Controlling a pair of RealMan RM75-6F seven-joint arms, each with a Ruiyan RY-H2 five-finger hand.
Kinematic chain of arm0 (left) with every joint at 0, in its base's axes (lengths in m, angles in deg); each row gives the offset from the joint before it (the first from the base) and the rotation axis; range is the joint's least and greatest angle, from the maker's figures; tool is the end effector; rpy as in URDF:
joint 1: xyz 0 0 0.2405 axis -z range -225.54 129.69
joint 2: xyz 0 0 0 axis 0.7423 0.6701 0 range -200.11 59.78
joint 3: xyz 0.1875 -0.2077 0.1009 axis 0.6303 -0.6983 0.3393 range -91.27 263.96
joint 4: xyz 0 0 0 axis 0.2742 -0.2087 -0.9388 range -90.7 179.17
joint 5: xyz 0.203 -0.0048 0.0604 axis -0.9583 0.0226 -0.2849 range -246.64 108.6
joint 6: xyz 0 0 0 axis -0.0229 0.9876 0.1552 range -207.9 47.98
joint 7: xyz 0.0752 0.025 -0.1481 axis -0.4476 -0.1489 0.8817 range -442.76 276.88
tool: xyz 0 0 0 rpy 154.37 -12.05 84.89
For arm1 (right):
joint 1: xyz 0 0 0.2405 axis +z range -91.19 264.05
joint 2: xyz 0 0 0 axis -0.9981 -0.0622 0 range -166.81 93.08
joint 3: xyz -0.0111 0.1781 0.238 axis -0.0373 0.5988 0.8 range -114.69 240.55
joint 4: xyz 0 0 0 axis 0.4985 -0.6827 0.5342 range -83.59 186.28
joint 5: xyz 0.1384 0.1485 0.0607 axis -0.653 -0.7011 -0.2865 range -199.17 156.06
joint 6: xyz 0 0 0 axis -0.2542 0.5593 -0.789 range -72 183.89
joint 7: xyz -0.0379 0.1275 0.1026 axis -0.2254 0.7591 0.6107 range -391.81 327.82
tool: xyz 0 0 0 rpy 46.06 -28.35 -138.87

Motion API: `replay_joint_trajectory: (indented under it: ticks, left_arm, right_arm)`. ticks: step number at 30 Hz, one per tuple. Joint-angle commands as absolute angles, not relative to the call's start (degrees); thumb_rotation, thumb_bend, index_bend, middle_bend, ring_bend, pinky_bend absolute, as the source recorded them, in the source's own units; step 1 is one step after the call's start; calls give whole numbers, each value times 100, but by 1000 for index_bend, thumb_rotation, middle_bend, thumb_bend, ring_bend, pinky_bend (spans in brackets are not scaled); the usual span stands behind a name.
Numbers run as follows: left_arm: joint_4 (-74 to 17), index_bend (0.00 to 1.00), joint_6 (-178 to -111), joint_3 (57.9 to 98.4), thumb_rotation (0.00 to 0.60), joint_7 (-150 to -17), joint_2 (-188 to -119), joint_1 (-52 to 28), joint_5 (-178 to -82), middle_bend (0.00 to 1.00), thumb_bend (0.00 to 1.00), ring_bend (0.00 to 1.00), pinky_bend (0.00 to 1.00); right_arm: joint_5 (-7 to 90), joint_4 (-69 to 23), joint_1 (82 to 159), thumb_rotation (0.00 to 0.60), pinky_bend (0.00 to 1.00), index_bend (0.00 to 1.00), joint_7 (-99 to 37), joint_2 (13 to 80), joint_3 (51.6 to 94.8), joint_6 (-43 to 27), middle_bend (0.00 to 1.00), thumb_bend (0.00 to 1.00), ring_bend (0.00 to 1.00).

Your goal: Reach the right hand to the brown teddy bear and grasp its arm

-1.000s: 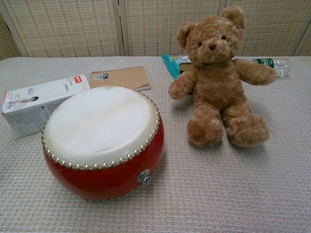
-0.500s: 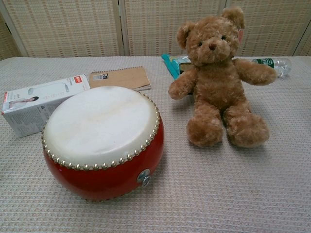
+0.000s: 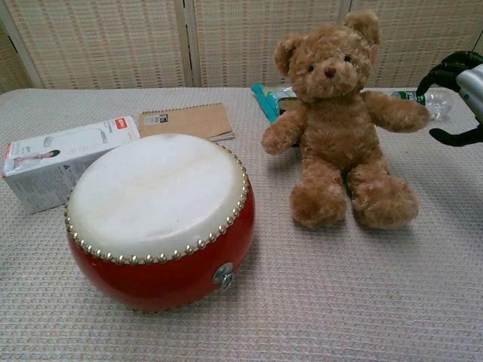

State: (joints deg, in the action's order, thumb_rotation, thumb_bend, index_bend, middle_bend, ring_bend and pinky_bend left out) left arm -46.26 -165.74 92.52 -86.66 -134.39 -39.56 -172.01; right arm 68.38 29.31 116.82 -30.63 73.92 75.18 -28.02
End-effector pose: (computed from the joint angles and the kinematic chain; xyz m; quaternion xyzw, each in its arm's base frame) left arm -0.3129 0.1857 0.1364 -0.7285 -0.3118 -0.3841 0.4738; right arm -0.3049 -0.3891 0.0141 0.6462 -0.1365 0.4137 0.6266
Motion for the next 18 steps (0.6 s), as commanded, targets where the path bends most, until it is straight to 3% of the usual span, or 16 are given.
replay_joint_trajectory:
  ticks: [1,12,18]
  left_arm:
    - [-4614,242,-16591,9250,600,-8643,-13436,-3960,-17208,343,434,310,507]
    - [-4610,242,-16601,9258,600,-8542,-13407,-3957,-17216,343,434,310,507]
    - [-4612,242,-16596,9264,600,-8522,-13397,-3955,-17219,343,435,310,508]
  right_arm:
    - [6752,3228,11856,600,361,341,-3048,7619,7507,-2691,265,159,145]
    - [6564,3806,12089,600,399,347,-3041,8024,7452,-2574,267,157,146]
    - [6422,4088,12232,600,523,390,-3250,8195,7499,-2584,311,157,207]
